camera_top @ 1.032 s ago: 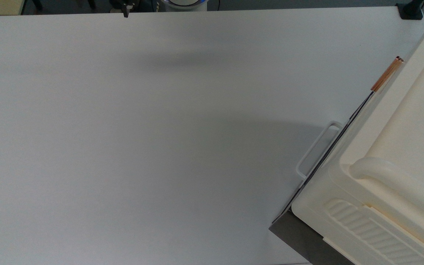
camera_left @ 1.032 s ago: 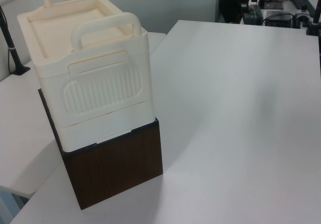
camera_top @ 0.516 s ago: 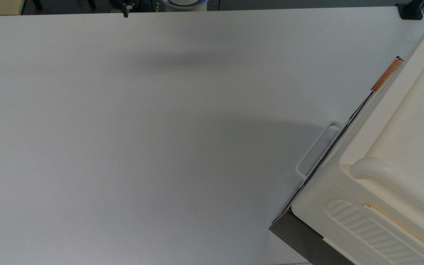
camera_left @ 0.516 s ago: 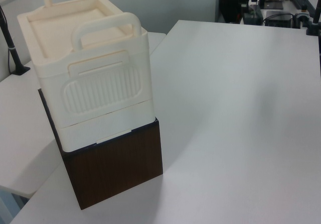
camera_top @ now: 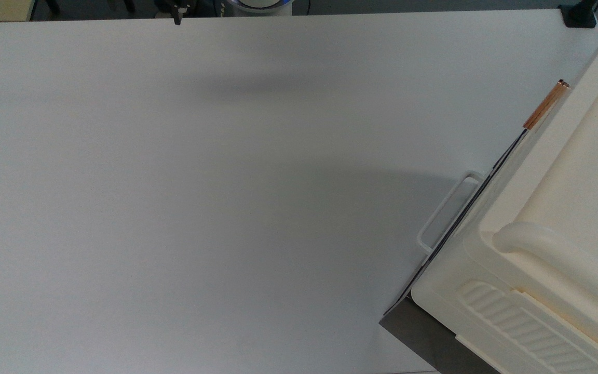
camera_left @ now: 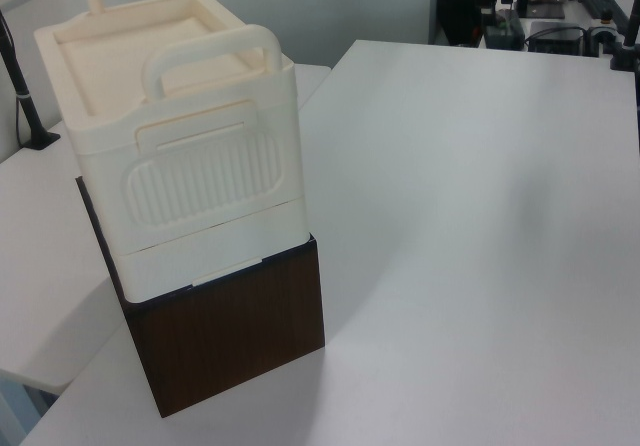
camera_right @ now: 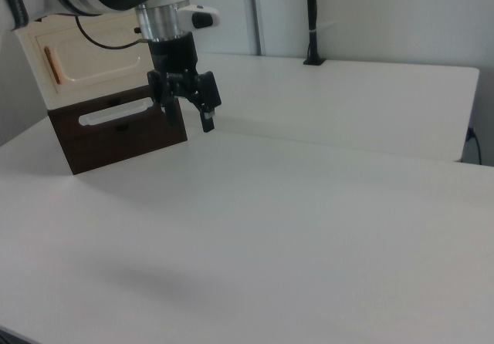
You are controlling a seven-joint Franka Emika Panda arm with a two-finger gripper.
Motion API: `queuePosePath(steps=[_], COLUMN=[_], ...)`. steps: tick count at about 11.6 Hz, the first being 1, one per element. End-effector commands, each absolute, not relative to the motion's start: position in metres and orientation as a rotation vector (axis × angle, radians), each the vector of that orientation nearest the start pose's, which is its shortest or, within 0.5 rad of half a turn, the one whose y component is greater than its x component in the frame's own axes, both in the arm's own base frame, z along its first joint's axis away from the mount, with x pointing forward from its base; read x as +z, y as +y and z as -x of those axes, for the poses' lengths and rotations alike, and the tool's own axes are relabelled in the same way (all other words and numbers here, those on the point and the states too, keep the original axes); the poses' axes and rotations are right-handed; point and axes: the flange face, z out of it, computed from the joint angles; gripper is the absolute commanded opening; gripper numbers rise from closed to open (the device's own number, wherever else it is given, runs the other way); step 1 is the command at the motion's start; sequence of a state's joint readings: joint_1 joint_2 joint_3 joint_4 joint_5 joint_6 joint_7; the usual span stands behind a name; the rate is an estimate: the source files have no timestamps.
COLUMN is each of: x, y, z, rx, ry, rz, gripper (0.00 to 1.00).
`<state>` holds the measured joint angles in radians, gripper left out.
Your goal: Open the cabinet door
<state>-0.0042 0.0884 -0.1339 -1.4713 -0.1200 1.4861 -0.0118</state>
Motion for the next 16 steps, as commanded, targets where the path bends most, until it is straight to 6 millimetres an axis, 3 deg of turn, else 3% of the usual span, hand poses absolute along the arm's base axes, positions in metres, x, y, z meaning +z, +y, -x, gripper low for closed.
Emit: queuePosePath(steps=[1, 7, 11, 14, 16], x=[0.615, 0.616, 0.585, 0.578, 0.580], y=[-0.086, -0.080, -0.051, -0.005, 0.041], z=[-0.563, -0.578, -0.601, -0.612, -0.618], rx=[0.151, 0.017, 0.051, -0.002, -0.093], ry=[0.210, 0.170, 0.070, -0.046, -0.121], rz=[3.273, 3.270, 3.274, 3.266, 3.139], gripper=[1.00, 1.00, 1.00, 1.00, 1.00])
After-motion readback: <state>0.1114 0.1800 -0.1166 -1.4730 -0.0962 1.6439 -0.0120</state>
